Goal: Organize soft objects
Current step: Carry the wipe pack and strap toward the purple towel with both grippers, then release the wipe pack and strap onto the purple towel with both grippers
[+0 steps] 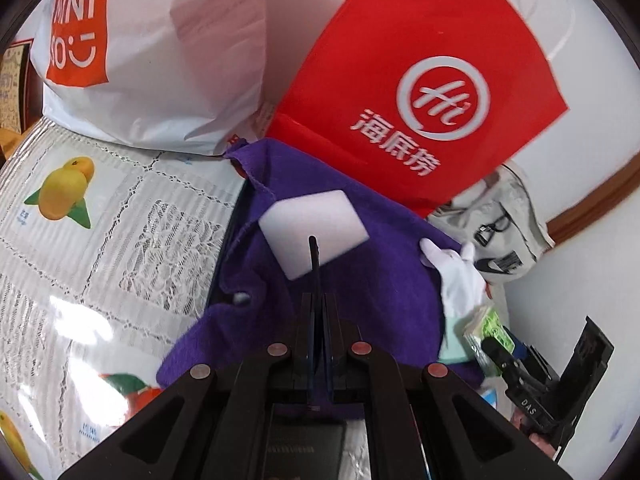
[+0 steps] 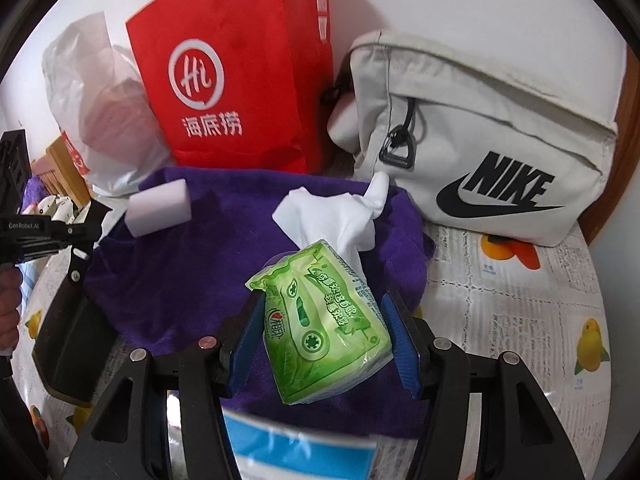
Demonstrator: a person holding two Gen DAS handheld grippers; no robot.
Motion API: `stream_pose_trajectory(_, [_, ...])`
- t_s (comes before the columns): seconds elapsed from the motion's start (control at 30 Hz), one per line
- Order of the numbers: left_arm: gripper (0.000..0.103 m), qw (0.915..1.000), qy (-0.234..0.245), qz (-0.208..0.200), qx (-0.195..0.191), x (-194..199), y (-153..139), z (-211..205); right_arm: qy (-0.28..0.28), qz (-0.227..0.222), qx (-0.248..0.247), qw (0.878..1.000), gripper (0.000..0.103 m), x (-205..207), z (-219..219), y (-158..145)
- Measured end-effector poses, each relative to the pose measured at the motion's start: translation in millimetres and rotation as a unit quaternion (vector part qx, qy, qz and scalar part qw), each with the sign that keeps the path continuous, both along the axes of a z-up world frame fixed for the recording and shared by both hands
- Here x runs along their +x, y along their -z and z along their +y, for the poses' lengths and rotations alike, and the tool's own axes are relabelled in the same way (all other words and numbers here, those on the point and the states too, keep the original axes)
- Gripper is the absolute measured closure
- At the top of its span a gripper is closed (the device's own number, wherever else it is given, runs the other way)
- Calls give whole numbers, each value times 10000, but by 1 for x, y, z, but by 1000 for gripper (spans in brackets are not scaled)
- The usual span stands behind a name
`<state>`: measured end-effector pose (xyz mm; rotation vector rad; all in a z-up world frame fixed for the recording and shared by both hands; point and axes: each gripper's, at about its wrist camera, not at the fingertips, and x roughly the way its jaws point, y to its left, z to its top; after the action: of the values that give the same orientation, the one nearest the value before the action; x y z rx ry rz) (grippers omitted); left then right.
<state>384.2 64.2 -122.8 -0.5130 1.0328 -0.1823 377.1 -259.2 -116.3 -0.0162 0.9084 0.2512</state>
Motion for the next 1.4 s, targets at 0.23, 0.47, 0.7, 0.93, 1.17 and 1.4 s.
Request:
stream_pose_trajectory(0.23, [99, 9996, -51, 225, 168, 14, 12, -4, -150, 247, -95, 9995, 45, 16, 3, 15])
stream_pose_trajectory(0.47, [99, 9988, -10, 434, 219, 20, 18, -10, -222, 416, -147, 9988, 43, 24, 4, 21])
stream_pose_trajectory(0.7, [59, 9968, 48, 545, 587, 21, 11, -24, -319, 316, -114, 9989, 22, 21, 4, 14])
stream_pose_trajectory(0.93, [51, 9962, 35, 199, 842, 4, -14, -30, -313, -90, -251, 9992, 22, -2, 6, -8])
stream_pose_trajectory(1.17, [51, 9933, 49, -470, 1052, -38, -48, -27, 2, -387, 166, 9991, 22, -42, 0, -38])
stream_pose_trajectory(1.4, [51, 9895, 107, -849, 1164, -91, -73, -19, 98, -312, 258, 9991, 22, -93, 8, -50])
